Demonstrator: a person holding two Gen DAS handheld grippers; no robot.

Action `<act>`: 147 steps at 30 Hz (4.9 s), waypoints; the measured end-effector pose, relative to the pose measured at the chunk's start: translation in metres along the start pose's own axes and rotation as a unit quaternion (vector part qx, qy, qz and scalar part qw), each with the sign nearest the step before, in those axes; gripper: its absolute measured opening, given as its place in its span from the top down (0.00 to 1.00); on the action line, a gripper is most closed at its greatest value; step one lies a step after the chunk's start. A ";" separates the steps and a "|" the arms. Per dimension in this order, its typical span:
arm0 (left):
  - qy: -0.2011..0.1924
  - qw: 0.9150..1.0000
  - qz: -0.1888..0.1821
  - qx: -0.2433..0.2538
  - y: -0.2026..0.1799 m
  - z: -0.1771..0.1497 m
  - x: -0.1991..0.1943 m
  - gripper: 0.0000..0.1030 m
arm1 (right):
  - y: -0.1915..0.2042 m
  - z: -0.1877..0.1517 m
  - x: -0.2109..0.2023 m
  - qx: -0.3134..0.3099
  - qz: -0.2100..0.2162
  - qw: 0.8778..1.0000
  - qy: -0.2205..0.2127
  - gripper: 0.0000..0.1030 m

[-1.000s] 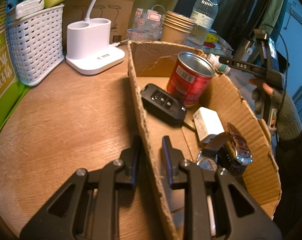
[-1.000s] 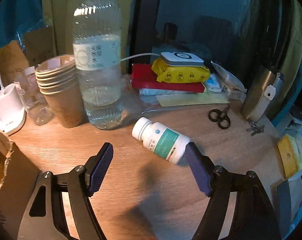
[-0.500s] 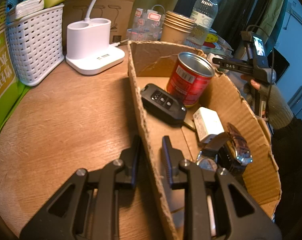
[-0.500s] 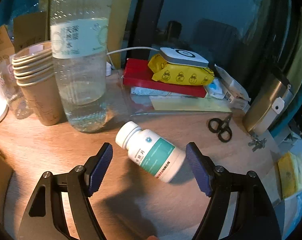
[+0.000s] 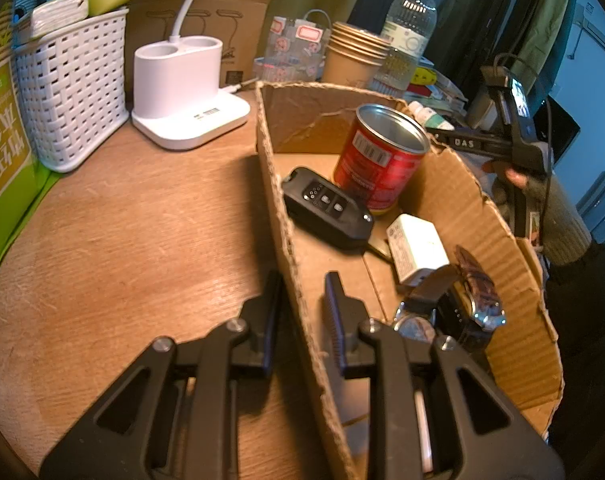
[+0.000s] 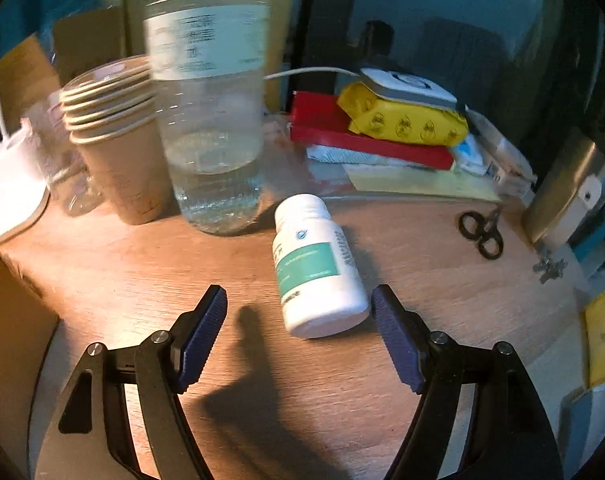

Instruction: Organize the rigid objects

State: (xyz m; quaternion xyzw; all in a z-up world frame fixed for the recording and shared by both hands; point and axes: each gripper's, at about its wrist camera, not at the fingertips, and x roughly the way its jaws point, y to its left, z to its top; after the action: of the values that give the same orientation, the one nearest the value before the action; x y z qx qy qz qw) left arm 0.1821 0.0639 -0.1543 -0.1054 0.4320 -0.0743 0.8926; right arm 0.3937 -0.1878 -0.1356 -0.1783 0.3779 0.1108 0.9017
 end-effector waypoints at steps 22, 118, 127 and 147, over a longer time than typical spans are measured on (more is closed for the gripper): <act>0.000 1.000 -0.001 0.000 -0.001 -0.001 -0.001 0.78 | 0.006 -0.005 -0.058 0.023 0.020 0.998 -0.053 0.56; -0.006 1.000 0.012 0.015 -0.002 0.001 -0.001 0.78 | 0.099 -0.109 -0.192 -0.004 0.159 0.985 -0.070 0.43; -0.008 0.999 0.020 0.024 -0.009 0.001 0.000 0.78 | 0.082 -0.120 -0.210 0.023 0.141 0.986 -0.088 0.38; 0.002 0.997 0.047 0.061 -0.076 0.013 0.030 0.78 | 0.012 -0.148 -0.223 0.115 0.109 0.980 -0.116 0.38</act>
State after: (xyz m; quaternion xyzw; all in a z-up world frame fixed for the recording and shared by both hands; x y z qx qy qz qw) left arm 0.2079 -0.0149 -0.1504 -0.0300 0.4333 -0.0585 0.8988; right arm 0.1405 -0.2511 -0.0738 -0.0168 0.2977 0.1838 0.9367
